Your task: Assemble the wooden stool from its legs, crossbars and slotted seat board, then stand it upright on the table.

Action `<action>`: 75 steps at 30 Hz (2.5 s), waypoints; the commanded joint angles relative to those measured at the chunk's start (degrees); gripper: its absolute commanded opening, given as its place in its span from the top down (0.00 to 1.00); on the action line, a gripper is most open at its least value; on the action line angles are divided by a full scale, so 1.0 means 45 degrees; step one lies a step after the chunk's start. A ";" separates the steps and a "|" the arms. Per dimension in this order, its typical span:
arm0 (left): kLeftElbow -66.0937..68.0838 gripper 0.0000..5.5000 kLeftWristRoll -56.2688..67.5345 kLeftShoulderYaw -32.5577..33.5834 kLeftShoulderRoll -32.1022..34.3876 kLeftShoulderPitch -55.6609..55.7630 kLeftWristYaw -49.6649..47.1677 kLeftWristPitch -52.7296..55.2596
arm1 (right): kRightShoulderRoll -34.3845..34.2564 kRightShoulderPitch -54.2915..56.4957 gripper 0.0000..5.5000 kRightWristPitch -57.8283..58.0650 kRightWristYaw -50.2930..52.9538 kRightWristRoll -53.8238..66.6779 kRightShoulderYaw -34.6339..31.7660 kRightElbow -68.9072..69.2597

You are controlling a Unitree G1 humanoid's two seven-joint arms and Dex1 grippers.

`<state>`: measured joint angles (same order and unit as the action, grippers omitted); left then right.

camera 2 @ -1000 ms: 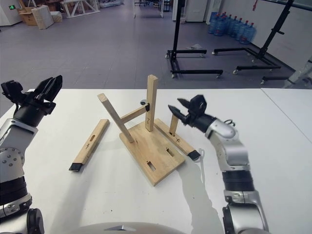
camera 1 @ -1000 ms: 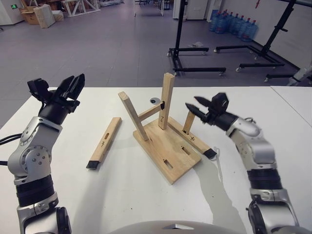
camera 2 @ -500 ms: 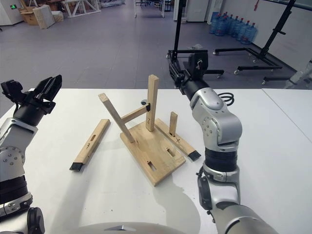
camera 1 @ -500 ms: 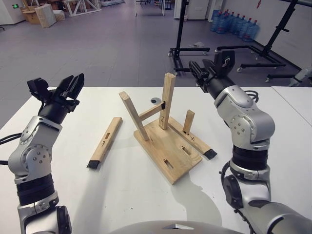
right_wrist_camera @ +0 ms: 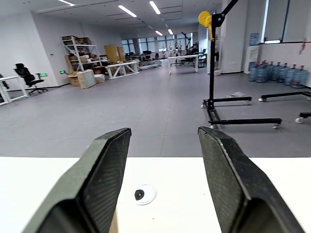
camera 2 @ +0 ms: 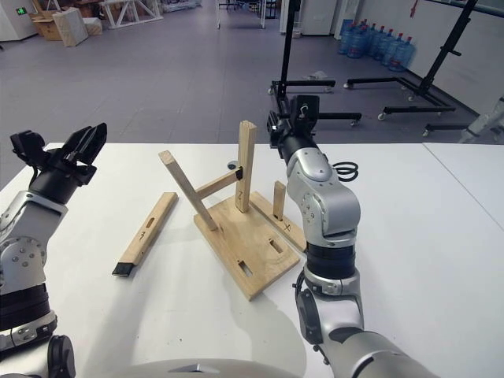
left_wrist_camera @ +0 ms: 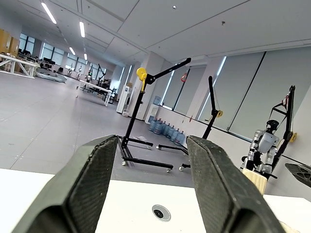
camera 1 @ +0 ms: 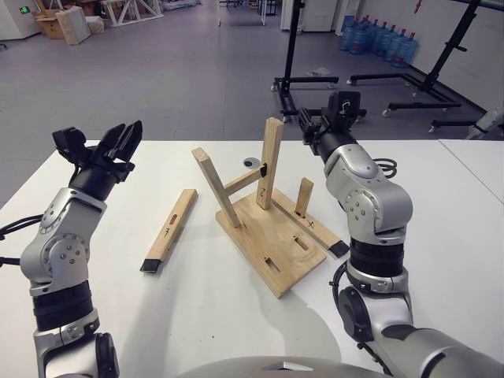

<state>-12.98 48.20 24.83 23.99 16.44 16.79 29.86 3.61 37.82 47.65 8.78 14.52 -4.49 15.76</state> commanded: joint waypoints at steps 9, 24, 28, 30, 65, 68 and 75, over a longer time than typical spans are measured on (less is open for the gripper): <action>-0.0366 0.53 -0.0061 -0.0294 -0.0205 -0.0150 -0.0278 0.0161 | -0.0378 -0.2909 0.54 -0.2849 -0.0786 -0.1237 0.0584 -0.4088; -0.2198 0.53 0.2436 0.0792 0.0083 -0.2235 0.0181 0.1337 | 0.6312 0.0733 0.54 0.1832 -0.6154 0.4474 -0.4203 0.0265; -0.4274 0.53 0.5096 0.1606 0.1600 -0.6342 0.3456 0.3185 | 1.0690 -0.4547 0.54 -0.0214 -1.2659 0.4067 -0.4764 -0.0123; -0.5229 0.53 0.4726 0.0935 0.2011 -0.7806 0.4686 0.3326 | 1.1091 -0.6755 0.54 -0.1200 -1.4608 0.4000 -0.4646 0.0138; -0.4713 0.32 -0.0543 -0.3715 0.0555 -0.6679 0.2450 0.1601 | 0.6665 -0.5893 0.36 -0.4551 -1.1188 -0.1698 0.2899 -0.4600; -0.4685 0.32 -0.0610 -0.3776 0.0492 -0.6574 0.2383 0.1606 | 0.6600 -0.5952 0.36 -0.4645 -1.1085 -0.2002 0.3122 -0.4832; -0.4581 0.31 -0.0653 -0.3709 0.0462 -0.6513 0.2400 0.1558 | 0.6640 -0.6157 0.58 -0.4154 -1.0988 -0.1847 0.2794 -0.5003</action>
<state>-34.41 46.03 8.09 25.82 -13.33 27.96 37.03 32.94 11.05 27.27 -40.99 6.80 8.36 -5.97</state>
